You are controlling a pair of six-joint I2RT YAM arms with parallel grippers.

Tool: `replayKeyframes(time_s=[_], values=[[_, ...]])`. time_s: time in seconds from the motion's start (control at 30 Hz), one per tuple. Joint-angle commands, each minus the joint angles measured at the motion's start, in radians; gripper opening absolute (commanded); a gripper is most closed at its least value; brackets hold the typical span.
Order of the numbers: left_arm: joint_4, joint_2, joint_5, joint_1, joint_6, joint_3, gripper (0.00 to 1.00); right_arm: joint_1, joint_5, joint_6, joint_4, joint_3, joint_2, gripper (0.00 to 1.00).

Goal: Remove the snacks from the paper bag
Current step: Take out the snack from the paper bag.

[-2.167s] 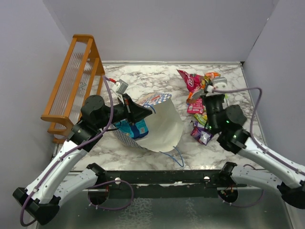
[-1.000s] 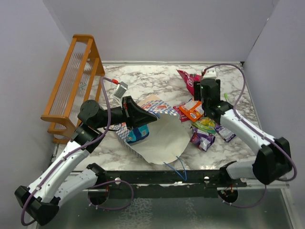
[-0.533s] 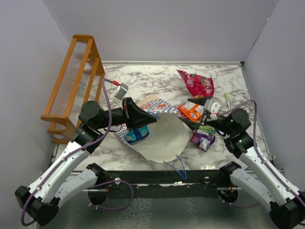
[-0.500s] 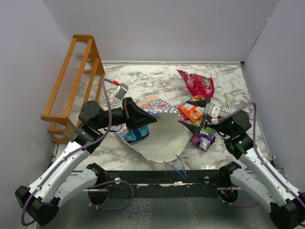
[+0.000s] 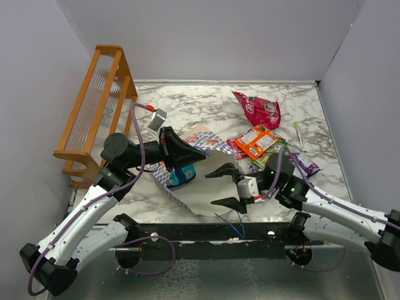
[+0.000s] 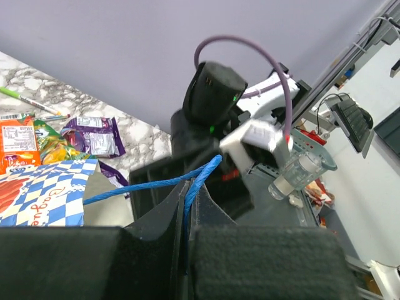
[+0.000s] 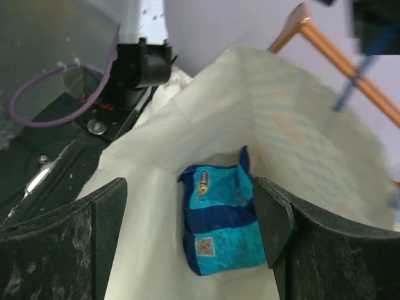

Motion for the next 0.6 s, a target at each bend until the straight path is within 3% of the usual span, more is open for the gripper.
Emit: replayKeyframes(time_s=[0.0,0.3,0.4,0.57], values=[[0.09,-0.009,0.054,-0.008,-0.013,0.008,0.0,0.168,0.311,-0.216,-0.067,0.024,0.129,0.8],[0.086,0.017,0.121,-0.009,0.014,0.001,0.0,0.221,0.584,-0.39,0.145,0.087,0.508,0.81],[0.08,0.028,0.138,-0.011,0.021,0.007,0.0,0.222,0.612,-0.394,0.169,0.156,0.621,1.0],[0.074,0.03,0.145,-0.011,0.022,0.012,0.0,0.222,0.642,-0.408,0.261,0.189,0.739,1.0]])
